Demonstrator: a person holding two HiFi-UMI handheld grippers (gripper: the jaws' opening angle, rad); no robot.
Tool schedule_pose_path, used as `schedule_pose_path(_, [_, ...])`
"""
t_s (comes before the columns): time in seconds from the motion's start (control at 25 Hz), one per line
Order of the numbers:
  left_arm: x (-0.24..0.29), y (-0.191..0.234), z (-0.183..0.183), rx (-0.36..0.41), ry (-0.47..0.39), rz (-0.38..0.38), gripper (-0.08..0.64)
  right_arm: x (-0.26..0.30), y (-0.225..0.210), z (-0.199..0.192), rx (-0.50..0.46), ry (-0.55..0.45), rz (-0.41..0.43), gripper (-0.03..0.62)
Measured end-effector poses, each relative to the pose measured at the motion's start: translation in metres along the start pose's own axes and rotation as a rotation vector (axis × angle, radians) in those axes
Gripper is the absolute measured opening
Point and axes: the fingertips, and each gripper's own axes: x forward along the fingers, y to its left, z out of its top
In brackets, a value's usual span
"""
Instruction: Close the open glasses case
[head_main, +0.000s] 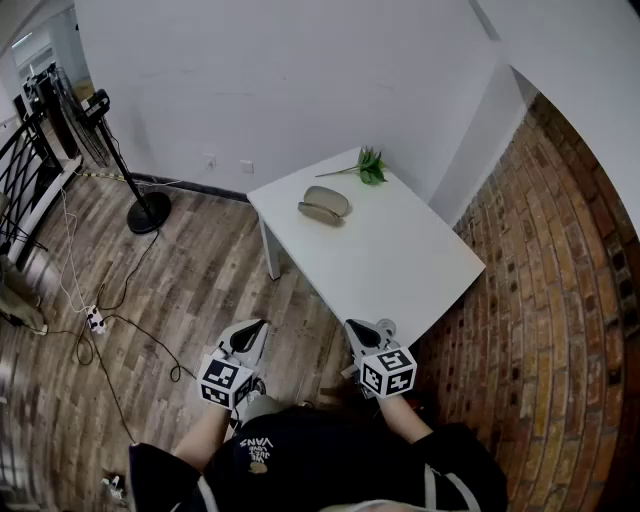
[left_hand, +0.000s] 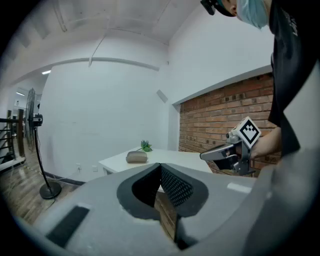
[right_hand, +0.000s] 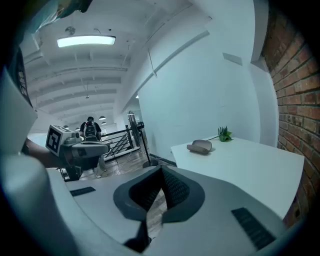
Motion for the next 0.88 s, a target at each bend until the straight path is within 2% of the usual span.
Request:
schedule_pose_path(0.32, [0.014,0.005,0.008,0.01,-0.016,0.0,0.008,0.008,-0.007,0.008,-0.008,-0.009,0.004,-0.002])
schedule_pose_path(0.56, [0.021,0.012,0.011,-0.022,-0.047,-0.003,0.009,0.015,-0.015,0.017,0.059,-0.066,0.008,0.012])
schedule_pose_path(0.6, [0.023,0.014,0.01,-0.035,-0.049,-0.003,0.067,0.017,-0.018,0.018,0.069,-0.071,0.006,0.082])
schedule_pose_path(0.64, [0.024,0.016,0.009,-0.047,-0.049,-0.004,0.158,0.02,-0.021,0.019,0.081,-0.073,0.004,0.146])
schedule_pose_path(0.68, [0.026,0.018,0.007,-0.056,-0.046,-0.005,0.22,0.023,-0.024,0.02,0.093,-0.075,0.001,0.188])
schedule_pose_path(0.76, [0.03,0.024,0.002,-0.069,-0.036,-0.006,0.266,0.029,-0.03,0.022,0.103,-0.074,-0.007,0.23])
schedule_pose_path(0.88, [0.037,0.038,-0.006,-0.089,-0.016,-0.016,0.29,0.041,-0.036,0.025,0.107,-0.066,-0.026,0.253])
